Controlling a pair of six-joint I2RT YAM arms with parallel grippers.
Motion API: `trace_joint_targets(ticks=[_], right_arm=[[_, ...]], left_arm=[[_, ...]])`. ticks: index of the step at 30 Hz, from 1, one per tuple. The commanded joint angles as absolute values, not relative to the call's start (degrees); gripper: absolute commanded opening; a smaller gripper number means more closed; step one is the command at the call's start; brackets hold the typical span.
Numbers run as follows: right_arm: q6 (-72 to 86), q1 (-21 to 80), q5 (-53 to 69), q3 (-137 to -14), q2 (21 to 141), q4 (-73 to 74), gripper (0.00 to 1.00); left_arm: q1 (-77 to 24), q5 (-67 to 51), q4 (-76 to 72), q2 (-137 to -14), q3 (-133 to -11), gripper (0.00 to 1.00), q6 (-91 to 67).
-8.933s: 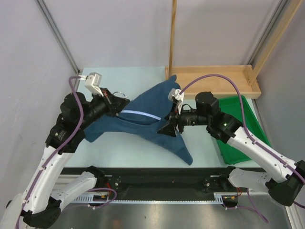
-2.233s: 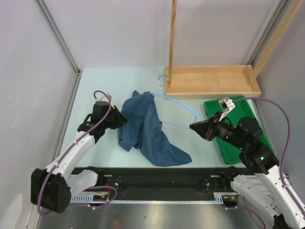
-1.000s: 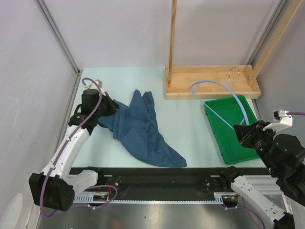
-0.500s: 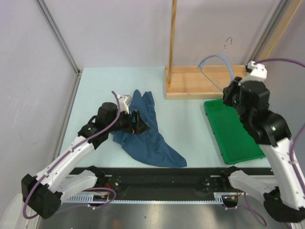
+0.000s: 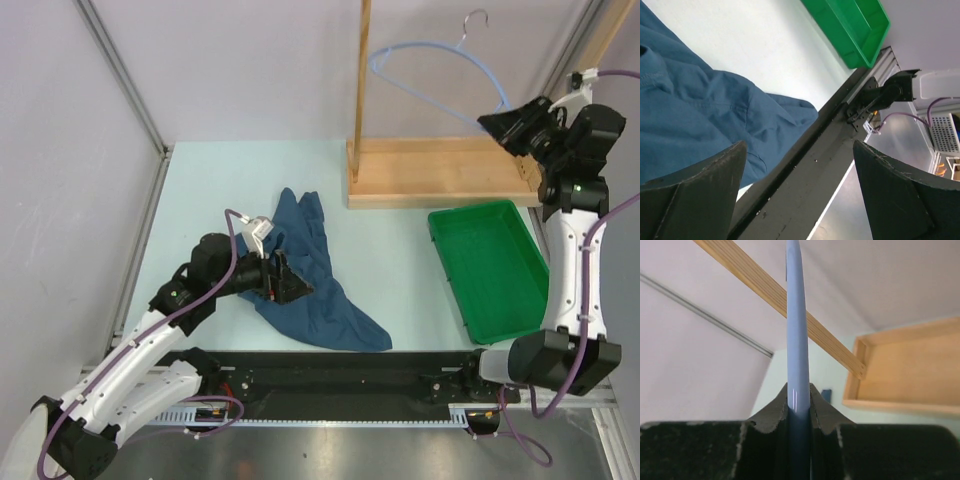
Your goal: Remove the t-shirt from the hanger
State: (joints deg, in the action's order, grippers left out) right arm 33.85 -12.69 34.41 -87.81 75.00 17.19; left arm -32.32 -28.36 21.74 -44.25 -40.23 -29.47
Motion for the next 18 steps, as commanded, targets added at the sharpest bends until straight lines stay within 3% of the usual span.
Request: trace_joint_targets(ticks=[1,18], right_arm=[[49.0,-16.2,50.6,-89.8,78.9,-7.5,0.00],[50.8,-15.8,49.5,-100.0,90.6,-8.9,0.00]], left_arm=[[-32.7,-31.9,20.1,-43.2,-39.6,0.92,-30.0],[-32.7,-32.2,26.9,-42.6,-43.8,0.92,-24.8]])
